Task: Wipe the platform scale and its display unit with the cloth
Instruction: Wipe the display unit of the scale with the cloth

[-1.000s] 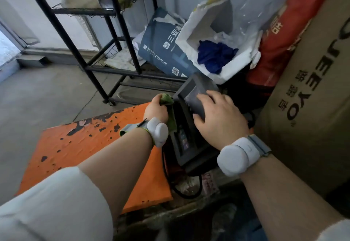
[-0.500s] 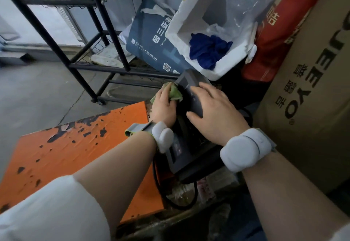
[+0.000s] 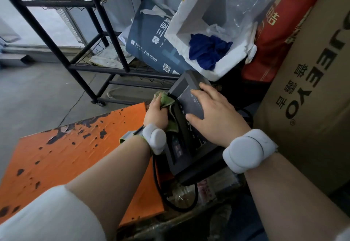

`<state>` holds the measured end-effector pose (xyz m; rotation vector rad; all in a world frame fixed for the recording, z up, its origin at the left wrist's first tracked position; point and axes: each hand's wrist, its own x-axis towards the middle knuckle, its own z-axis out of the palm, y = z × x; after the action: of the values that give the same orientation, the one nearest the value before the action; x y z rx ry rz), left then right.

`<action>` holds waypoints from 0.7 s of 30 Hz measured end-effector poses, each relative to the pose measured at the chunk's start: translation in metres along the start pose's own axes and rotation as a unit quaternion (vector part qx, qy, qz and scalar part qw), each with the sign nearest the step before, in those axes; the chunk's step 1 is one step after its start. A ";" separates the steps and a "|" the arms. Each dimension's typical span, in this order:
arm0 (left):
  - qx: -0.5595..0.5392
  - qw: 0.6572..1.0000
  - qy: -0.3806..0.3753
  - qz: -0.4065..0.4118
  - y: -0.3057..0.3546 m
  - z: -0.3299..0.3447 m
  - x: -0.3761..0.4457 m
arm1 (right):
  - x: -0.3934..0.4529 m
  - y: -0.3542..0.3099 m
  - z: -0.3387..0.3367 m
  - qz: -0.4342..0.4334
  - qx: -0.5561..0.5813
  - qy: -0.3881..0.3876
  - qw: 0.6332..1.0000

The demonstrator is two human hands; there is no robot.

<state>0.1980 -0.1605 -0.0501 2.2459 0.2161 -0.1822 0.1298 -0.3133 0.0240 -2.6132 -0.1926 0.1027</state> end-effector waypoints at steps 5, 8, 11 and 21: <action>-0.032 0.998 -0.001 0.063 -0.006 0.001 -0.006 | 0.002 -0.003 0.002 0.001 -0.012 0.008 1.000; -0.028 0.999 -0.012 -0.028 -0.014 -0.005 0.008 | 0.002 -0.001 0.002 0.002 0.002 0.007 1.000; 0.004 0.999 -0.010 -0.053 -0.010 -0.006 0.007 | 0.001 0.000 0.001 0.001 0.011 0.006 1.000; -0.015 1.000 -0.003 0.006 0.001 -0.004 0.008 | 0.002 0.001 0.003 0.002 0.006 0.011 1.000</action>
<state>0.2064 -0.1577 -0.0484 2.2154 0.1997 -0.1778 0.1317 -0.3128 0.0209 -2.6018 -0.1776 0.0759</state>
